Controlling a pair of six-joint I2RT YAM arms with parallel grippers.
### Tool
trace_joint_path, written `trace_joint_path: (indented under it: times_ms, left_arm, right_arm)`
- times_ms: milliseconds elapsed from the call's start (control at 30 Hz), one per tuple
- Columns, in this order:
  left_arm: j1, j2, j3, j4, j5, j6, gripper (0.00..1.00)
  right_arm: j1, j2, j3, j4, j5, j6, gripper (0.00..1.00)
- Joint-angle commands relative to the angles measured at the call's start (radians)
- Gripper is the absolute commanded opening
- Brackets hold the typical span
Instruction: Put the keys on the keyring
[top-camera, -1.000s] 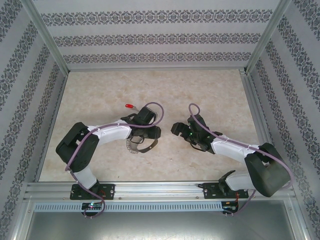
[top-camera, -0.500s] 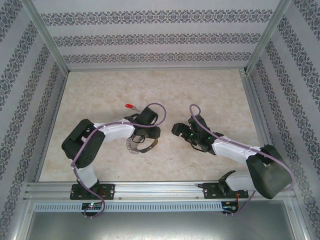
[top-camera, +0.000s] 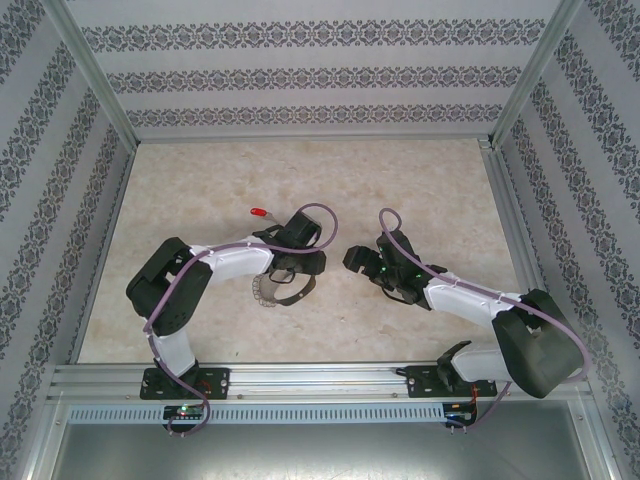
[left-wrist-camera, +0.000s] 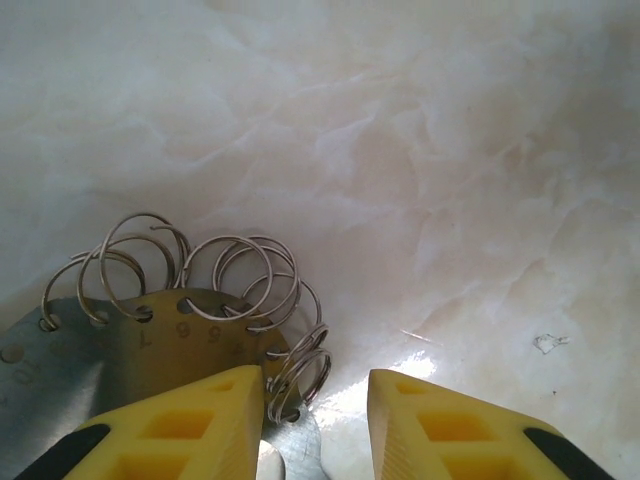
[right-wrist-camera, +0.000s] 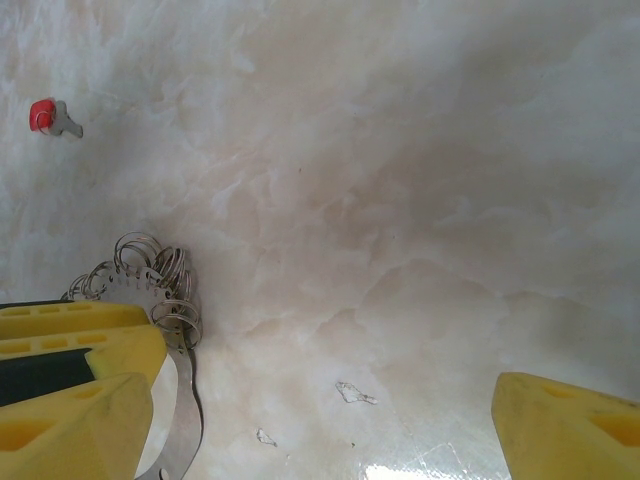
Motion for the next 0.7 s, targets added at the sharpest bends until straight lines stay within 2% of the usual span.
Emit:
trace_joint_path:
  times_ms: [0,400,667]
  left_arm:
    - [-0.015,0.022,0.015,0.012,-0.02,0.021,0.33]
    - [-0.018,0.03,0.003,0.018,-0.026,0.015,0.3]
    - [-0.026,0.025,-0.01,0.037,-0.021,0.01,0.17]
  right_arm:
    - [-0.013,-0.001,-0.005,0.012,0.014,-0.016,0.88]
    - [-0.015,-0.002,-0.005,0.011,0.015,-0.017,0.88]
    - [-0.016,-0.002,0.009,0.002,0.019,-0.035,0.91]
